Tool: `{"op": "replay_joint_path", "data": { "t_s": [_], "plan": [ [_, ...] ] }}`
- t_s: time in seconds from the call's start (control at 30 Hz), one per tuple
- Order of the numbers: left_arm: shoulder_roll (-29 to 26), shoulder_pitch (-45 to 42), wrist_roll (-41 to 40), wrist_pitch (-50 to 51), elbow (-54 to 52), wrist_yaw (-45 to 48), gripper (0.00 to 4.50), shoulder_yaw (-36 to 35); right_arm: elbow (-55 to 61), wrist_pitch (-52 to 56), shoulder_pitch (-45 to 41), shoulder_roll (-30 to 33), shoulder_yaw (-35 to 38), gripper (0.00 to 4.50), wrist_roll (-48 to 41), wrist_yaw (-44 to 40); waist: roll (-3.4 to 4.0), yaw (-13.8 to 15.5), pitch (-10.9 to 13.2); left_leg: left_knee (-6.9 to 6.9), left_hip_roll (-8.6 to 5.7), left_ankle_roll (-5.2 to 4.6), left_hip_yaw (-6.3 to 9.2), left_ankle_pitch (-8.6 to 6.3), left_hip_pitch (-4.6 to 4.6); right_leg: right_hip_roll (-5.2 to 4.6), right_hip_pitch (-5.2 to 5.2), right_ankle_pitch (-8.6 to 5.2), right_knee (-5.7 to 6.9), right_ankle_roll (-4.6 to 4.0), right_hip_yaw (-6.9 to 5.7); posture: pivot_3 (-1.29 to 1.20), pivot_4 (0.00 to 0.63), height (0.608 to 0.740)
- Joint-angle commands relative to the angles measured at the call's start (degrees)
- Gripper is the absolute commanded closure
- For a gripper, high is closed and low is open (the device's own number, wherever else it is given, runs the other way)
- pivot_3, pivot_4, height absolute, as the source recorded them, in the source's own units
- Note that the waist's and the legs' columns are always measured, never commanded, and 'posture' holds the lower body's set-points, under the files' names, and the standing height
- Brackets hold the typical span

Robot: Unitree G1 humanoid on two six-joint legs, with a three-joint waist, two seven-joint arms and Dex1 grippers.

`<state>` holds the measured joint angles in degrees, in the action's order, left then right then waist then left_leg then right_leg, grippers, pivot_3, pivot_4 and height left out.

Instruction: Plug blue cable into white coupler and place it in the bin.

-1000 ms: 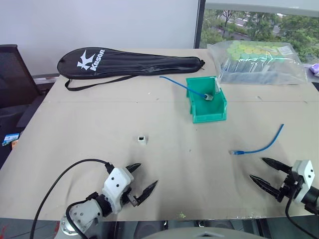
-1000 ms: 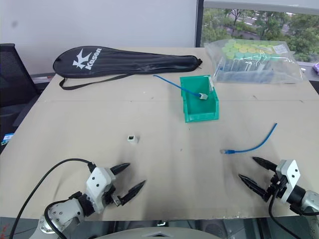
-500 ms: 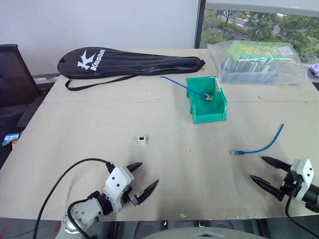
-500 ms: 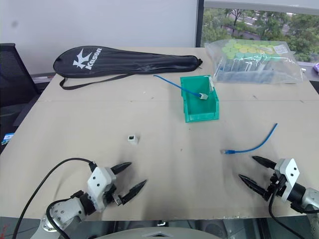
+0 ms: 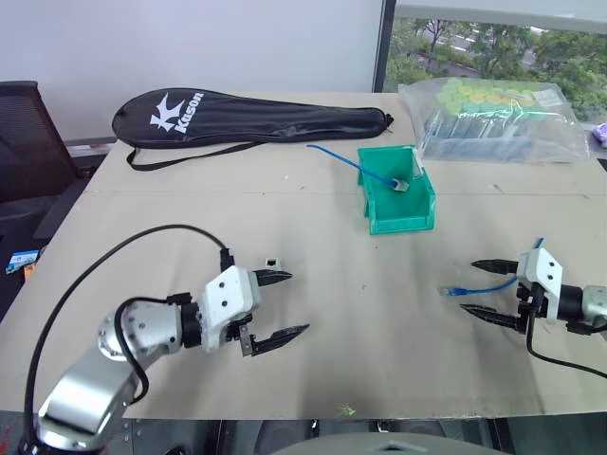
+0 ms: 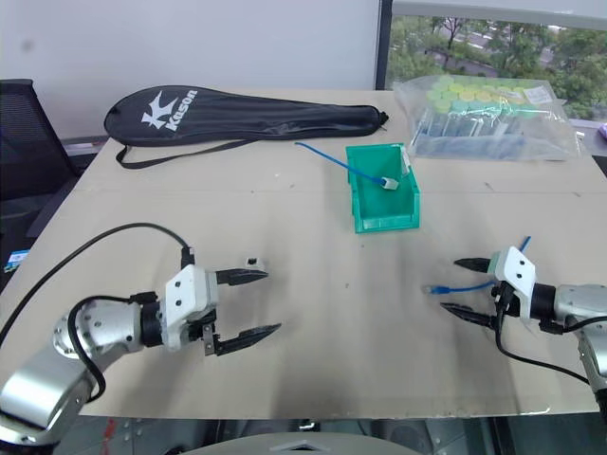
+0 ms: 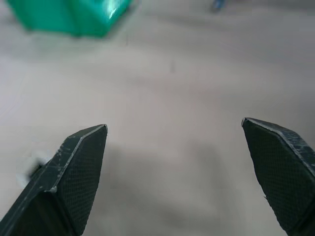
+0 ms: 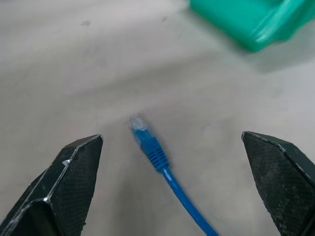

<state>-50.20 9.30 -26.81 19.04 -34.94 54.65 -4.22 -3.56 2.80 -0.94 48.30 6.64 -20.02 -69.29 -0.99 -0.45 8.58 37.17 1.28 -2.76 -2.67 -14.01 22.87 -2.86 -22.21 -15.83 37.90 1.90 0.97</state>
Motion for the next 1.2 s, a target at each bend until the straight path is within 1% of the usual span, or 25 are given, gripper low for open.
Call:
{"op": "replay_joint_path", "data": {
  "t_s": [0.03,0.07,0.1,0.17,0.23,0.4,0.53,0.63,0.77,0.83,0.93,0.97,1.03,1.07,1.13,1.2],
  "plan": [
    [-3.5,-3.7,-4.4,2.4,-1.0,5.3,0.00,-1.6,-2.5,-0.2,-3.3,2.3,-2.8,0.03,1.7,-4.7,0.00,0.0,0.0,0.00,-0.01,0.00,0.00,0.00,0.00,0.00,0.00,0.00,0.00,0.01,-0.01,0.00,0.150,0.740],
    [-4.4,-4.9,-5.1,2.8,-0.4,6.6,0.00,-1.7,-3.1,-0.4,-4.1,2.6,-3.8,0.03,2.2,-5.6,-0.05,0.0,0.0,-0.03,0.00,0.00,0.04,0.00,0.00,0.02,0.01,0.01,0.00,0.03,-0.05,0.00,0.150,0.740],
    [-4.9,-6.1,-5.9,3.3,0.2,7.7,0.00,-1.8,-3.8,-0.9,-5.1,2.7,-4.7,0.27,2.9,-6.5,-0.07,0.0,0.1,-0.02,0.00,0.00,0.06,0.00,-0.02,0.07,0.02,0.00,0.02,0.03,-0.07,0.00,0.150,0.740],
    [-5.5,-7.8,-6.8,3.7,1.1,9.4,0.00,-1.7,-5.1,-1.7,-6.8,2.5,-5.8,0.89,3.3,-7.6,-0.02,0.0,0.2,0.00,0.01,0.00,0.13,0.00,-0.04,0.16,0.01,0.01,0.06,0.03,-0.11,0.00,0.150,0.740],
    [-5.4,-8.8,-8.0,4.1,2.0,10.6,0.00,-1.8,-6.1,-1.8,-8.0,2.3,-6.5,1.89,3.4,-8.4,-0.01,-0.1,0.2,0.02,0.01,0.00,0.10,0.00,-0.05,0.17,0.02,0.01,0.07,0.03,-0.08,0.00,0.150,0.740],
    [-5.0,-9.7,-7.2,3.4,3.4,12.2,0.00,-1.3,-7.4,-2.6,-9.4,1.8,-7.4,4.46,3.7,-9.3,-0.04,-0.1,0.2,0.05,0.01,0.00,0.06,0.00,-0.04,0.18,0.02,0.02,0.06,0.05,-0.06,0.00,0.150,0.740],
    [-4.3,-10.8,-7.1,3.8,4.1,12.1,0.00,-0.7,-7.6,-2.1,-11.4,0.6,-8.4,4.49,3.8,-9.1,-0.04,-0.2,0.2,0.08,0.01,0.00,0.09,0.01,-0.04,0.18,0.03,0.02,0.09,0.06,-0.07,0.00,0.150,0.740],
    [-4.1,-13.5,-5.6,3.4,6.6,12.5,0.00,0.8,-7.6,0.1,-16.5,-3.0,-12.3,4.49,6.2,-7.5,-0.05,-0.5,0.2,0.10,0.01,0.00,0.07,0.01,-0.10,0.20,0.07,0.03,0.11,0.07,-0.04,0.00,0.150,0.740],
    [-3.9,-20.1,-4.8,3.9,11.5,13.4,0.00,2.0,-6.2,6.4,-22.3,-8.2,-16.7,4.49,7.3,-5.8,-0.07,-0.3,0.3,0.15,0.05,0.01,0.12,0.01,-0.12,0.32,0.07,0.07,0.17,0.10,-0.07,0.00,0.150,0.740],
    [-3.8,-23.7,-3.7,3.8,13.9,14.6,0.00,3.9,-7.7,6.5,-25.8,-11.0,-19.2,4.49,9.4,-4.5,-0.07,-0.1,0.3,0.15,0.04,0.01,0.14,0.01,-0.06,0.41,0.04,0.07,0.16,0.10,-0.09,0.00,0.150,0.740],
    [-3.3,-27.1,-1.4,3.0,16.4,15.9,0.00,6.7,-9.2,5.6,-28.4,-13.2,-21.2,4.49,11.4,-4.1,-0.07,-0.1,0.3,0.16,0.00,0.01,0.10,0.01,0.02,0.51,-0.02,0.08,0.14,0.12,-0.11,0.00,0.150,0.740],
    [-2.4,-28.2,-0.6,3.3,17.1,15.4,0.00,7.9,-9.4,5.7,-28.8,-13.4,-21.7,4.15,11.7,-4.5,-0.07,-0.1,0.3,0.16,-0.01,0.01,0.06,0.01,0.03,0.51,-0.02,0.09,0.12,0.14,-0.12,0.00,0.150,0.740],
    [-0.4,-29.9,1.1,3.9,17.8,14.1,0.00,10.4,-8.4,7.7,-29.2,-14.5,-20.6,3.48,10.8,-2.6,-0.09,0.2,0.3,0.16,-0.05,0.00,0.06,0.01,0.06,0.48,-0.02,0.09,0.10,0.16,-0.14,0.00,0.150,0.740],
    [0.5,-30.6,2.0,4.3,18.1,13.5,0.00,11.4,-7.4,8.9,-29.2,-14.8,-19.7,3.07,10.0,-1.8,-0.11,0.1,0.3,0.17,-0.05,0.00,0.07,0.00,0.11,0.47,-0.03,0.09,0.08,0.16,-0.14,0.00,0.150,0.740],
    [2.3,-32.5,4.0,4.7,19.6,13.0,0.00,13.9,-3.2,11.9,-27.3,-14.2,-16.8,2.05,7.6,0.1,-0.11,0.3,0.3,0.17,-0.05,0.00,0.07,0.00,0.20,0.46,-0.11,0.10,0.08,0.17,-0.10,0.00,0.150,0.740],
    [4.1,-34.6,6.8,3.9,21.6,13.0,0.00,17.0,3.0,15.5,-23.3,-12.9,-12.5,1.08,3.8,1.7,-0.09,0.7,0.3,0.29,-0.03,0.00,0.21,0.01,0.60,0.48,-0.48,0.16,0.18,0.27,-0.13,0.00,0.150,0.740]
  ]
}}
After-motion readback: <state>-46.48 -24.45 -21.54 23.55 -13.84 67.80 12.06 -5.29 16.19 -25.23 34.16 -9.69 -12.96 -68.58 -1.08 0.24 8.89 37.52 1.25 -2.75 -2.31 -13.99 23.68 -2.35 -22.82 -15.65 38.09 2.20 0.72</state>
